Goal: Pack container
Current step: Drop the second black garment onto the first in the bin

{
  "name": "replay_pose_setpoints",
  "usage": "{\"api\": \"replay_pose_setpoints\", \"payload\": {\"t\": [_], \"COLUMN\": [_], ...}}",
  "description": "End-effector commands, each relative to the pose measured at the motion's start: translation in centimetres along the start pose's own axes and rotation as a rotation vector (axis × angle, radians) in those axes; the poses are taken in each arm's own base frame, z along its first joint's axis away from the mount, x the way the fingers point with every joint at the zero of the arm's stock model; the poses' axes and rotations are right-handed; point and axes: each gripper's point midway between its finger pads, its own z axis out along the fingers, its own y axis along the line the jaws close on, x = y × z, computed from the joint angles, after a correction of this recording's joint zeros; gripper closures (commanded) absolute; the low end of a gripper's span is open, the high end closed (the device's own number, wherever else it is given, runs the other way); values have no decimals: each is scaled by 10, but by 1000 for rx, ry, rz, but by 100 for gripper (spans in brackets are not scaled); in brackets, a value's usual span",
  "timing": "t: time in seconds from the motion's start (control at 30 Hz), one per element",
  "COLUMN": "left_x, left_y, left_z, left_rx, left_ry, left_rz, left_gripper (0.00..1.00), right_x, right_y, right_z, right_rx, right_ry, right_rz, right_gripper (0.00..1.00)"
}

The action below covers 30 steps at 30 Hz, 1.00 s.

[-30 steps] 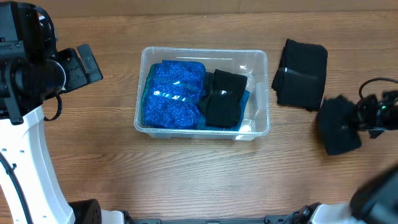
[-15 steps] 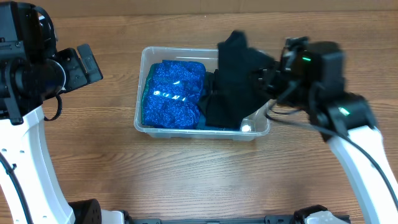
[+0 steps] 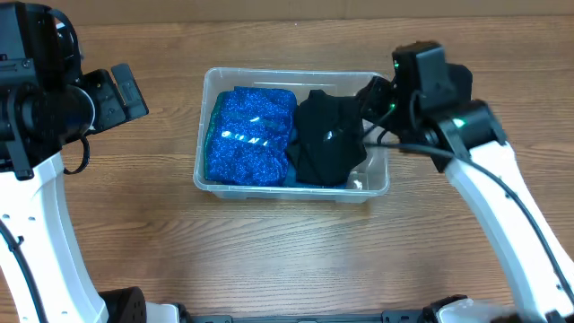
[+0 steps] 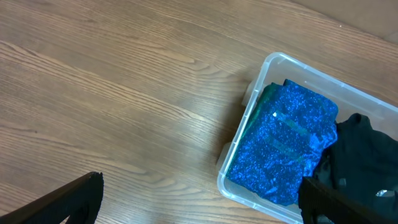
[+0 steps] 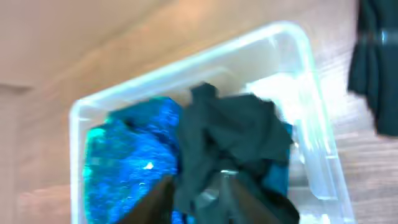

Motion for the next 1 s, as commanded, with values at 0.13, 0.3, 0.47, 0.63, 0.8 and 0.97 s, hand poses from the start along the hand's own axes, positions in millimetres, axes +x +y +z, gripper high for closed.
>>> {"api": "replay_pose_setpoints", "payload": {"t": [0.13,0.3,0.47,0.63,0.8,0.97], "left_x": [-1,-1,-1,-1,-1,-1], "left_y": [3,3,3,3,3,3], "left_z": [1,1,1,1,1,1], "left_rx": [-12,-12,-12,-12,-12,-12], "left_ry": [-2,-2,-2,-2,-2,-2], "left_rz": [0,1,0,0,0,0], "left_gripper": [0,0,0,0,0,0], "right_x": [38,76,66,-33,-85,-113], "right_y": [11,-80,-76,0,-93,-238], "right_z": [69,154,135,3,-25,16], "right_rx": [129,430,442,224,261,326], "right_ry": [70,273,283,-28,-31,79], "right_rz": [-230,-164,-207,-228,-22,218], "right_gripper": [96,96,59,0,0,0]}}
